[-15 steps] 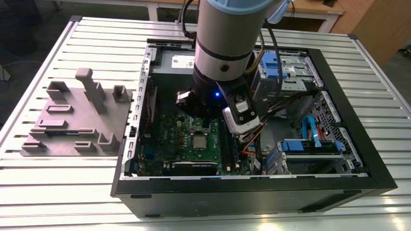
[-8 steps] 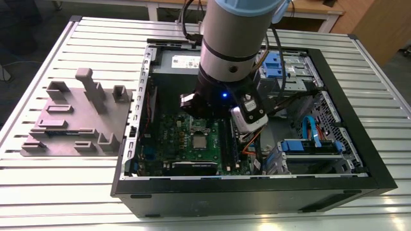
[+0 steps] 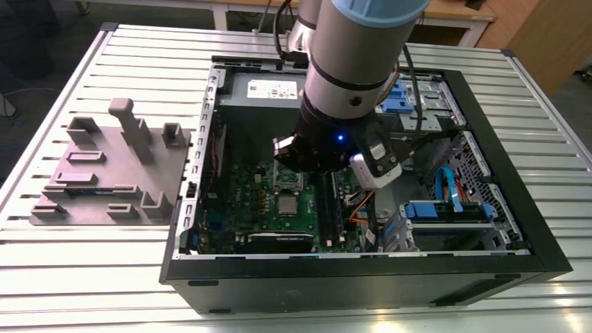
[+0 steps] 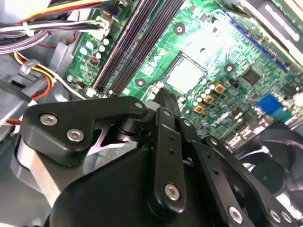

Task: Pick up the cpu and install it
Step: 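Close the cpu cover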

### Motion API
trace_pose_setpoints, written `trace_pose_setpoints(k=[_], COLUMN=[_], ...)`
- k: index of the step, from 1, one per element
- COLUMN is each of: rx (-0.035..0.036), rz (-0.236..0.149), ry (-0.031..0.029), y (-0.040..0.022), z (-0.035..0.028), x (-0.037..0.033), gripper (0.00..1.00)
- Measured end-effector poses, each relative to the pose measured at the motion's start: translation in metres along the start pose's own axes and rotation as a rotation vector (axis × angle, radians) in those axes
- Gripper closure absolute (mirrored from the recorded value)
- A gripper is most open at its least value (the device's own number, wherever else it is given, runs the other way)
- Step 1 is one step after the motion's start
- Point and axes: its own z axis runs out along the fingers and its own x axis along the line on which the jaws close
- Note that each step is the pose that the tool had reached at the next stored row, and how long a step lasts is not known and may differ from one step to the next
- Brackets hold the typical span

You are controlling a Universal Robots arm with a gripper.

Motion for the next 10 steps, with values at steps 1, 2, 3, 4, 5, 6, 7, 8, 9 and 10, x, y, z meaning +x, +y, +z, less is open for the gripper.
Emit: trace_pose_setpoints(k=[1, 2, 3, 4, 5, 6, 7, 8, 9, 10], rx=[0.0006, 0.0011, 0.0017, 0.0023, 0.0028, 0.0034, 0.004, 0.0047, 0.0051, 0.0056], rz=[-0.018, -0.037, -0.055, -0.073, -0.091, -0.109, -0.127, -0.146, -0.164, -0.182], ry=[0.0015, 0.003, 0.0044, 0.0059, 0.0073, 0.0087, 0.0102, 0.0117, 0.013, 0.0142], y=[0.0, -0.0001, -0.0002, -0.0002, -0.0003, -0.0003, -0.0003, -0.0003, -0.0003, -0.0004], z=[0.0006, 0.0014, 0.002, 0.0027, 0.0033, 0.0037, 0.004, 0.0042, 0.0045, 0.0047], x=[-0.0001, -0.0001, -0.0001, -0.0002, -0.0002, -0.0002, -0.0002, -0.0002, -0.0002, -0.0002], gripper=[0.89, 0.89, 0.89, 0.89, 0.89, 0.89, 0.89, 0.89, 0.89, 0.89])
